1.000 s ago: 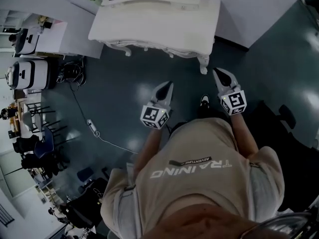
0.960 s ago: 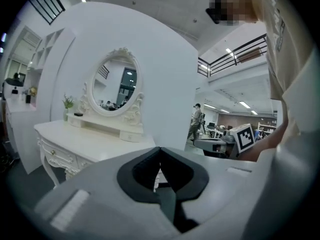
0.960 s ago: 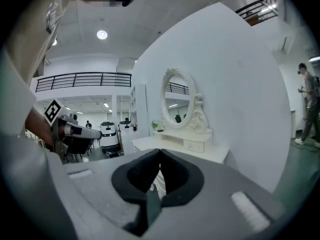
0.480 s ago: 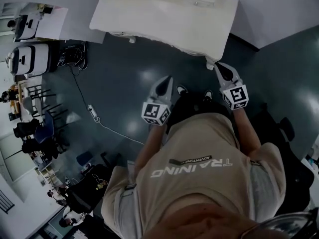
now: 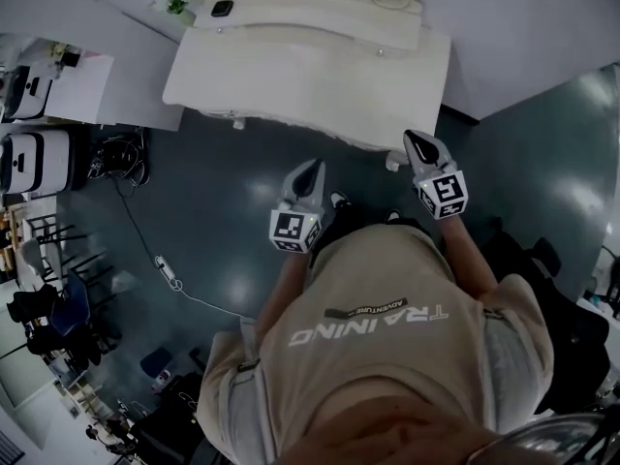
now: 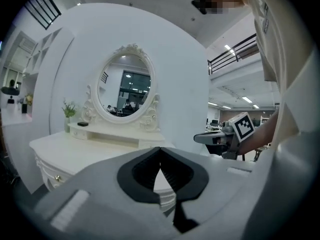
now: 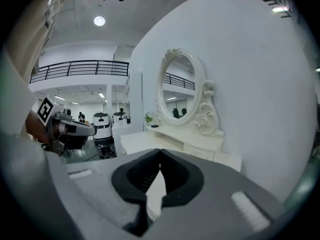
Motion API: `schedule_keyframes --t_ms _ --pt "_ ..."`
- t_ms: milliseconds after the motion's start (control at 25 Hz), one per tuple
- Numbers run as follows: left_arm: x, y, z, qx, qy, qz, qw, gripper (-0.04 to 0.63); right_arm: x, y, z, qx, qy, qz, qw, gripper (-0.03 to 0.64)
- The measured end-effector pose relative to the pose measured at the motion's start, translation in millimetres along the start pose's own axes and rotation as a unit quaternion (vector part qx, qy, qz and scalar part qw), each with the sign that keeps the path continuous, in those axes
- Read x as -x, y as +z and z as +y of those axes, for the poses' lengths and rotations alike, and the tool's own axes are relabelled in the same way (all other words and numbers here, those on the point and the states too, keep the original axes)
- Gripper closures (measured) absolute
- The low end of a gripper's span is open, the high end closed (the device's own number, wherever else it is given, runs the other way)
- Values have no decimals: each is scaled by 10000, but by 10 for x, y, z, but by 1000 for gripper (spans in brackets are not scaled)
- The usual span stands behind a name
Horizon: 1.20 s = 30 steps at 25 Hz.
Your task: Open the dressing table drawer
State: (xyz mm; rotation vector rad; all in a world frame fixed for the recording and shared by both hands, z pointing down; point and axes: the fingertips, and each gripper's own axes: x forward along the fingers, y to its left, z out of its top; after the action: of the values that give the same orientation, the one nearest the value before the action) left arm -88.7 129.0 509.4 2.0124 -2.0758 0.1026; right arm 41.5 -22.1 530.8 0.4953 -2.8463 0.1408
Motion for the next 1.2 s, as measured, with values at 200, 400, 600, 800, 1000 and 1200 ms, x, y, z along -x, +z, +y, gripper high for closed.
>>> schedule_keyframes --t_ms 200,400,600,800,1000,1200 --pt "-131 33 556 -3 -328 64 9994 588 -557 304 115 126 -455 -51 9989 614" --pt "-353 24 894 1 -792 79 9968 588 -934 257 135 89 -857 175 9961 614" --pt "-691 72 1233 -309 -1084 87 9936 588 -1366 101 -23 12 -970 568 9937 614" --pt "-1172 -372 1634 -143 -990 360 9943 588 -1979 -359 -311 -257 -1019 696 9920 614" --pt "-1456 -194 1856 -264 -1032 666 9921 588 -2343 -497 -611 -521 -1204 745 9886 614" --pt "-2013 -11 1839 -491 -1202 932 9871 588 -2584 -724 -1087 -792 -1355 1149 9809 614"
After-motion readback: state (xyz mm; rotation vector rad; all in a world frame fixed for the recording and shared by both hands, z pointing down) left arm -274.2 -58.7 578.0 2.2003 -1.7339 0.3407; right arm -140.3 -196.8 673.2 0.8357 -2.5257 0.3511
